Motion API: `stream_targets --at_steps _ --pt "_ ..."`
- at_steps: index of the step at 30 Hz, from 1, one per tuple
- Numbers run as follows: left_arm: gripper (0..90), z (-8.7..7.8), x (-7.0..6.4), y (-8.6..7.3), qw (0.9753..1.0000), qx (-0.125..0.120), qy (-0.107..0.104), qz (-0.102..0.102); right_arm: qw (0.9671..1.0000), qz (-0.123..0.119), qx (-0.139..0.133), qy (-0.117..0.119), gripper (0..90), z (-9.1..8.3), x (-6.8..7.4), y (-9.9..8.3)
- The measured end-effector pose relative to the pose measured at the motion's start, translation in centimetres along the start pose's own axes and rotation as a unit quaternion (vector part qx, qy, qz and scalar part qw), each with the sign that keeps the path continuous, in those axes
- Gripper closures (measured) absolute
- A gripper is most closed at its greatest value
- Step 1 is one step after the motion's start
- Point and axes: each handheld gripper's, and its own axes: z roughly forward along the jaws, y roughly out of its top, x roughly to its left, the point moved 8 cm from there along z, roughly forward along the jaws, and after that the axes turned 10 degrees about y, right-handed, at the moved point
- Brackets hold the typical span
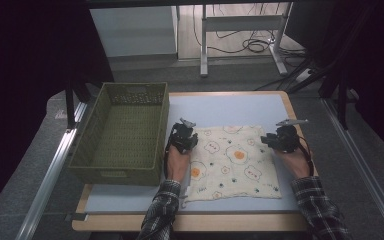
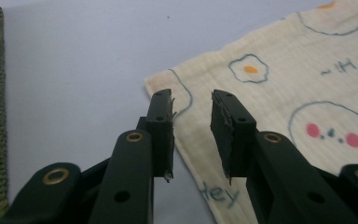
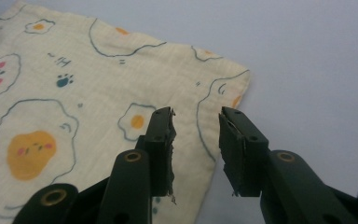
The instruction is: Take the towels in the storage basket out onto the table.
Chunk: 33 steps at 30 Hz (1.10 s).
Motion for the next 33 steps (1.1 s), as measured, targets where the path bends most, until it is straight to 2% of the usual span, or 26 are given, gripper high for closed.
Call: stream_targets --at_steps 6,12,16,23,26,27,30,31,33 --pt "69.0 1.0 0.7 0.4 0.9999 0.005 0.012 -0.011 0.9998 0.005 -0.003 -0.018 70.4 0.5 -1.3 1.0" --pt "63.9 2.0 1.0 0.5 0.9997 0.008 0.017 -0.016 0.9995 0.014 -0.003 -0.027 73.0 1.3 -2.5 1.9" --pt "60.2 2.6 1.1 0.4 0.9996 0.006 0.011 -0.025 0.9992 0.016 0.001 -0.035 70.4 2.3 -3.1 2.1" --pt "51.9 3.0 1.4 0.5 0.9991 0.008 0.000 -0.041 0.9990 0.026 0.003 -0.036 62.8 3.7 -3.8 1.9" --pt "53.1 3.0 1.4 0.6 0.9994 0.008 -0.003 -0.035 0.9989 0.022 0.001 -0.041 63.5 4.1 -3.7 2.0" --pt "54.9 3.0 1.4 0.6 0.9994 0.009 -0.006 -0.034 0.9989 0.020 0.003 -0.043 64.5 4.2 -3.7 2.1" --pt "59.2 3.1 1.4 0.6 0.9993 0.009 -0.012 -0.036 0.9989 0.020 0.010 -0.041 75.5 4.3 -3.4 2.2" --pt "61.9 3.1 1.4 0.6 0.9992 0.008 -0.013 -0.037 0.9989 0.023 0.011 -0.038 82.2 4.4 -3.3 2.2" --pt "69.3 3.0 1.4 0.6 0.9991 0.007 -0.020 -0.037 0.9990 0.027 0.012 -0.033 86.7 4.5 -3.0 2.2"
